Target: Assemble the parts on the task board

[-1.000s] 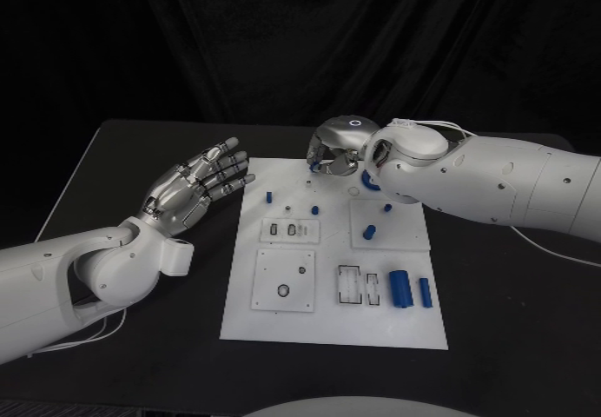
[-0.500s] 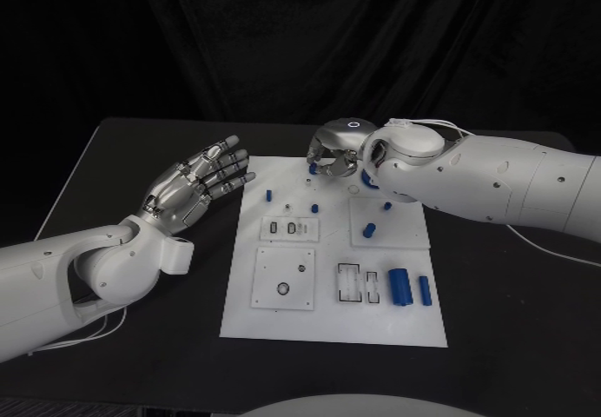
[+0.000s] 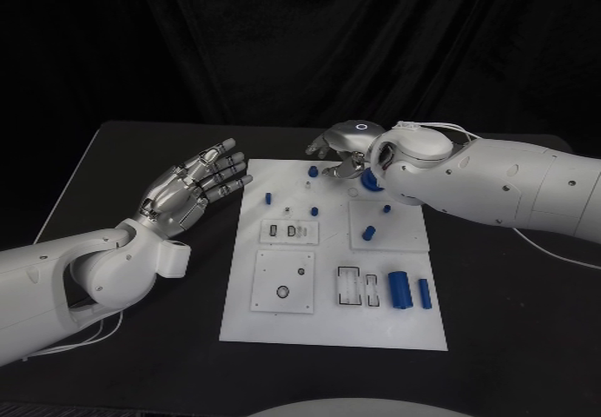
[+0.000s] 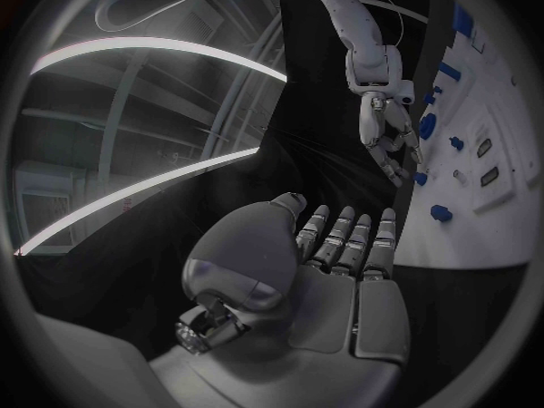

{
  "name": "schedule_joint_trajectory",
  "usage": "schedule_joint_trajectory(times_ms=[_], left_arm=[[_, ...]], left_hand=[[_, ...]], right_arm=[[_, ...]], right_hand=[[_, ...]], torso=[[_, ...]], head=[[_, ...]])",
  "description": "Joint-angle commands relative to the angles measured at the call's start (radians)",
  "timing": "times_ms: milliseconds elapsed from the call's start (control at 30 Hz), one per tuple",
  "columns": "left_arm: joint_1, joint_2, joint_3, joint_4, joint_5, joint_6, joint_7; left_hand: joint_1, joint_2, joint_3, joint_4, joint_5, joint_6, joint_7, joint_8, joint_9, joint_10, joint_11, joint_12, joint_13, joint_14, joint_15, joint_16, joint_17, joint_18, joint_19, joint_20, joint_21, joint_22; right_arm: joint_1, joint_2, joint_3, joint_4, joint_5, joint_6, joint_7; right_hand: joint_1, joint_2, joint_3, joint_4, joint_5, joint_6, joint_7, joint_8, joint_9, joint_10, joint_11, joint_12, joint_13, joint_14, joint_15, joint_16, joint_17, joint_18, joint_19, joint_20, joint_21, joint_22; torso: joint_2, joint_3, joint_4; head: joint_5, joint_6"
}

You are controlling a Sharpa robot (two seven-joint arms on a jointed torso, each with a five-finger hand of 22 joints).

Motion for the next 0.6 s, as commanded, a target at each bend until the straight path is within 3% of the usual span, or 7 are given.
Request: schedule_joint_trajectory(times_ms=[33, 200, 267, 333, 400, 433, 600], left_arm=[[0.001, -0.004, 0.000, 0.005, -0.004, 0.011, 0.206], [0.001, -0.010, 0.000, 0.009, -0.004, 0.008, 0.205], [0.001, -0.011, 0.000, 0.010, -0.004, 0.007, 0.204], [0.001, -0.011, 0.000, 0.011, -0.004, 0.006, 0.204], [0.001, -0.009, 0.000, 0.010, -0.004, 0.007, 0.203], [0.001, -0.008, 0.000, 0.010, -0.004, 0.007, 0.203], [0.001, -0.007, 0.000, 0.010, -0.004, 0.008, 0.202]], left_hand=[[0.010, -0.003, 0.005, 0.002, 0.007, -0.002, 0.005, 0.001, 0.000, -0.007, 0.001, 0.005, -0.001, 0.000, 0.005, 0.004, 0.001, -0.007, -0.002, 0.003, -0.003, -0.001], [0.009, -0.004, 0.008, 0.000, 0.007, 0.000, 0.005, 0.001, 0.000, -0.006, 0.000, 0.006, -0.001, 0.001, 0.005, 0.005, 0.001, -0.007, -0.002, 0.003, -0.003, -0.001], [0.009, -0.004, 0.008, 0.000, 0.007, 0.000, 0.005, 0.001, 0.000, -0.006, 0.000, 0.006, -0.001, 0.001, 0.005, 0.005, 0.001, -0.007, -0.002, 0.003, -0.003, -0.001], [0.009, -0.004, 0.008, 0.000, 0.007, 0.000, 0.005, 0.001, 0.000, -0.006, 0.000, 0.006, -0.001, 0.001, 0.005, 0.005, 0.001, -0.007, -0.002, 0.003, -0.003, -0.001], [0.009, -0.005, 0.011, -0.002, 0.007, 0.002, 0.006, 0.002, 0.001, -0.005, 0.000, 0.008, -0.001, 0.001, 0.005, 0.006, 0.001, -0.008, -0.001, 0.003, -0.003, -0.001], [0.009, -0.005, 0.011, -0.002, 0.007, 0.002, 0.006, 0.002, 0.001, -0.005, 0.000, 0.008, -0.001, 0.001, 0.005, 0.006, 0.001, -0.008, -0.001, 0.003, -0.003, -0.001], [0.009, -0.006, 0.014, -0.005, 0.007, 0.003, 0.006, 0.002, 0.001, -0.004, 0.001, 0.010, -0.001, 0.002, 0.005, 0.007, 0.001, -0.008, -0.001, 0.003, -0.003, -0.001]], right_arm=[[0.023, -0.033, 0.002, 0.035, 0.002, -0.053, -0.003], [0.055, -0.115, 0.002, 0.117, 0.086, -0.028, -0.010], [0.064, -0.153, 0.002, 0.151, 0.131, -0.014, -0.006], [0.067, -0.178, 0.002, 0.170, 0.151, -0.003, 0.002], [0.072, -0.228, -0.001, 0.205, 0.179, 0.011, 0.017], [0.073, -0.248, -0.002, 0.218, 0.186, 0.017, 0.018], [0.072, -0.314, -0.007, 0.250, 0.194, 0.029, 0.006]], right_hand=[[0.014, 0.005, -0.005, 0.003, 0.015, 0.090, 0.016, 0.020, 0.012, 0.037, -0.009, 0.036, 0.009, -0.003, -0.001, -0.002, 0.003, 0.012, -0.004, 0.001, -0.002, 0.007], [0.017, 0.004, -0.002, 0.008, 0.027, 0.140, 0.034, 0.028, 0.013, 0.121, -0.026, 0.122, 0.036, -0.005, -0.007, -0.005, 0.000, 0.012, -0.004, -0.005, -0.004, 0.010], [0.026, 0.003, -0.016, 0.002, 0.032, 0.161, 0.049, 0.024, 0.007, 0.160, -0.060, 0.279, 0.128, 0.000, -0.044, 0.002, 0.020, 0.007, 0.004, -0.031, 0.003, 0.028], [0.029, 0.003, -0.020, -0.001, 0.035, 0.166, 0.051, 0.023, 0.006, 0.168, -0.070, 0.332, 0.161, 0.000, -0.046, 0.001, 0.021, 0.007, 0.005, -0.035, 0.004, 0.031], [0.002, -0.006, -0.033, 0.023, 0.073, 0.194, 0.038, 0.012, -0.006, 0.037, -0.098, 0.794, 0.503, 0.034, -0.072, 0.033, 0.097, -0.006, 0.040, -0.054, 0.032, 0.090], [-0.009, 0.000, -0.033, 0.033, 0.080, 0.217, 0.036, 0.017, -0.006, 0.311, -0.102, 1.148, 0.963, 0.075, -0.068, 0.090, 0.220, -0.020, 0.081, -0.061, 0.073, 0.161], [-0.057, -0.006, -0.048, 0.074, 0.073, 0.252, 0.045, 0.016, -0.005, 0.631, -0.083, 1.401, 1.407, 0.162, -0.051, 0.237, 0.569, -0.036, 0.118, -0.047, 0.117, 0.241]], torso=[[0.000, 0.0004, -0.0006], [-0.001, 0.0010, -0.0023], [-0.002, 0.0007, -0.0040], [-0.001, 0.0001, -0.0035], [-0.002, 0.0003, -0.0029], [-0.002, 0.0004, -0.0035], [-0.003, 0.0000, -0.0044]], head=[[-0.001, 0.006], [-0.004, 0.009], [-0.003, 0.008], [-0.006, 0.008], [-0.008, 0.010], [-0.007, 0.011], [-0.006, 0.012]])
